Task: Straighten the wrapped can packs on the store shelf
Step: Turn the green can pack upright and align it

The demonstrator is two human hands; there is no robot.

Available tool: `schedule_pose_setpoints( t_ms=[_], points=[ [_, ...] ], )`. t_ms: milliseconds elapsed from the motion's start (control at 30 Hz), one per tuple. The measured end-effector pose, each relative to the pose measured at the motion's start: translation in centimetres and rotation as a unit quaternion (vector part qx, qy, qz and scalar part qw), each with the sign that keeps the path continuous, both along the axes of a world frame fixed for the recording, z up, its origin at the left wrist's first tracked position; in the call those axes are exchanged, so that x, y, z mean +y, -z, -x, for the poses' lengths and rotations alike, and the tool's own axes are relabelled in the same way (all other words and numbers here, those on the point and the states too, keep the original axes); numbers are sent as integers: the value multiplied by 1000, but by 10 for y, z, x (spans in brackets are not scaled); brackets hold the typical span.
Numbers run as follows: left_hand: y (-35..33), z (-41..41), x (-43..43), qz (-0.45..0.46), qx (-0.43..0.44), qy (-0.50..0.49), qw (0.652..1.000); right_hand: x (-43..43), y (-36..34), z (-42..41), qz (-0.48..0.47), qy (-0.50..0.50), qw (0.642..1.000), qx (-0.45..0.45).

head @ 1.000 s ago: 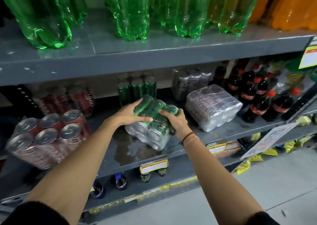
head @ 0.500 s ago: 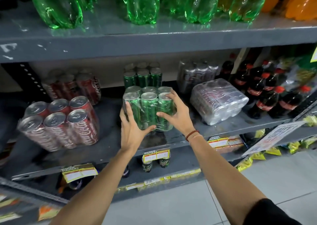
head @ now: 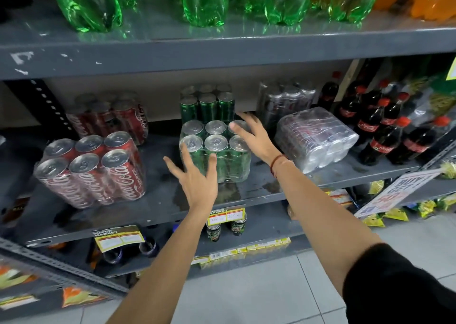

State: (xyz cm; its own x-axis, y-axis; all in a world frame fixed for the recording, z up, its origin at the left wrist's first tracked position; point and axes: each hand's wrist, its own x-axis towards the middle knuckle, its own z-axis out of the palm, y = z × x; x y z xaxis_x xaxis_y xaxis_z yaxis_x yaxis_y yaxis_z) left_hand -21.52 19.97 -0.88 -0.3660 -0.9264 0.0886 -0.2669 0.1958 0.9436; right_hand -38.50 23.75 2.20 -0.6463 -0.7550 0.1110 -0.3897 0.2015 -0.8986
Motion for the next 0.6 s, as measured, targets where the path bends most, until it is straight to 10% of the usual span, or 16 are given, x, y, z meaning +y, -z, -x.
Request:
schedule_pose_setpoints(
  t_ms=[300, 600],
  points=[
    [-12, 35, -44, -107, -35, 32, 993, 9, 16, -19, 72, 65, 994, -59],
    [-30, 33, -120, -58, -82, 286, 953, 23, 53, -125, 100, 196, 969, 115]
  ],
)
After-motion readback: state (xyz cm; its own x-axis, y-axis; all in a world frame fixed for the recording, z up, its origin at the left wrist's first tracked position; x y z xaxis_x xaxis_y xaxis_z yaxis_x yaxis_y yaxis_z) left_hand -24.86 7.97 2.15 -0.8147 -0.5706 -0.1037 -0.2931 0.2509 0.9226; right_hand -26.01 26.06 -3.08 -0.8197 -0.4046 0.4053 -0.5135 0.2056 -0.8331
